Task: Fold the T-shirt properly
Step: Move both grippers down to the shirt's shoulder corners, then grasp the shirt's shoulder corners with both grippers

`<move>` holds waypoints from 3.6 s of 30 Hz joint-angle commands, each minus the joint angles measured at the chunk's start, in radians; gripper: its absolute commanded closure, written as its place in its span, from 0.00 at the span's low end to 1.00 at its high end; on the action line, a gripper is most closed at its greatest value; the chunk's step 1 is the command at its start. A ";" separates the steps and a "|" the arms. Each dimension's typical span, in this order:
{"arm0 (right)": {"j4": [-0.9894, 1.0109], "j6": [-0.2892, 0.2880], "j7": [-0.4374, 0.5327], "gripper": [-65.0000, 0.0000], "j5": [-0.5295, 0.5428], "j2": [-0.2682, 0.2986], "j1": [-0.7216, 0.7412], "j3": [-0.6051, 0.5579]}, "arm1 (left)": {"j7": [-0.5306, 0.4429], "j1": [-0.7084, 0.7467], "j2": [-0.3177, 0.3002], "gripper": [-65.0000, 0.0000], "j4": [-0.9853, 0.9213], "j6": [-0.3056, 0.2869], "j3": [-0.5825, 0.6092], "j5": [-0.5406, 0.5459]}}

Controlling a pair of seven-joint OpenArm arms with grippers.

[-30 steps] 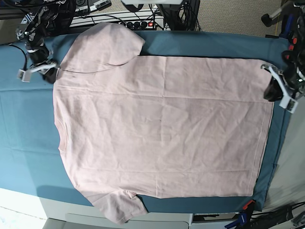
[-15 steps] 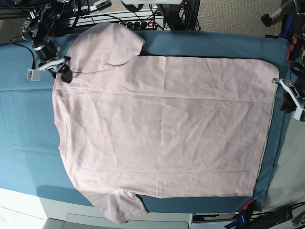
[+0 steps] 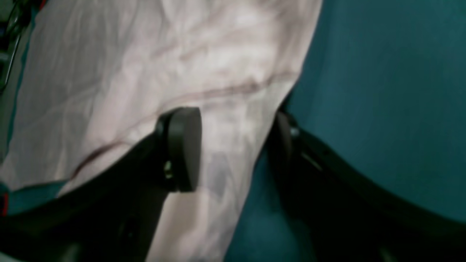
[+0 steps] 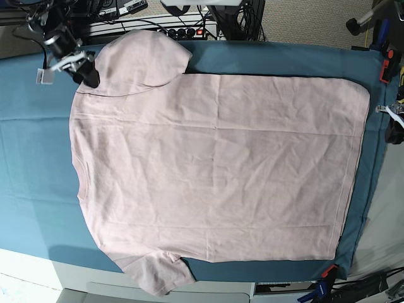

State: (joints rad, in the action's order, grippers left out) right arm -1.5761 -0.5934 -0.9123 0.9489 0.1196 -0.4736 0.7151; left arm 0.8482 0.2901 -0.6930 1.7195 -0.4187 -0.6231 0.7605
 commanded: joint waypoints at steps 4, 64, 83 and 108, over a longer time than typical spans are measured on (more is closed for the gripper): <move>0.005 0.024 -0.108 0.53 -0.042 0.005 -0.048 0.000 | 0.003 -0.005 -0.025 0.83 -0.041 -0.001 -0.010 0.055; 0.005 0.002 -0.130 0.98 0.023 0.005 -0.039 -0.001 | 0.192 0.024 -0.027 0.60 -0.351 -0.132 0.143 0.415; 0.005 0.002 -0.124 0.98 0.023 0.005 -0.039 -0.001 | 0.228 0.031 -0.027 0.63 -0.349 -0.185 0.143 0.519; 0.005 -0.047 -0.139 1.00 0.106 0.014 -0.047 -0.001 | 0.204 0.031 -0.028 1.00 -0.348 -0.184 0.143 0.497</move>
State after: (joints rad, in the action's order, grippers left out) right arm -1.5650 -0.6380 -1.0248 1.0740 0.1242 -0.5079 0.7128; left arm 1.0618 0.3237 -0.6952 1.3594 -0.5964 -0.4713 1.2396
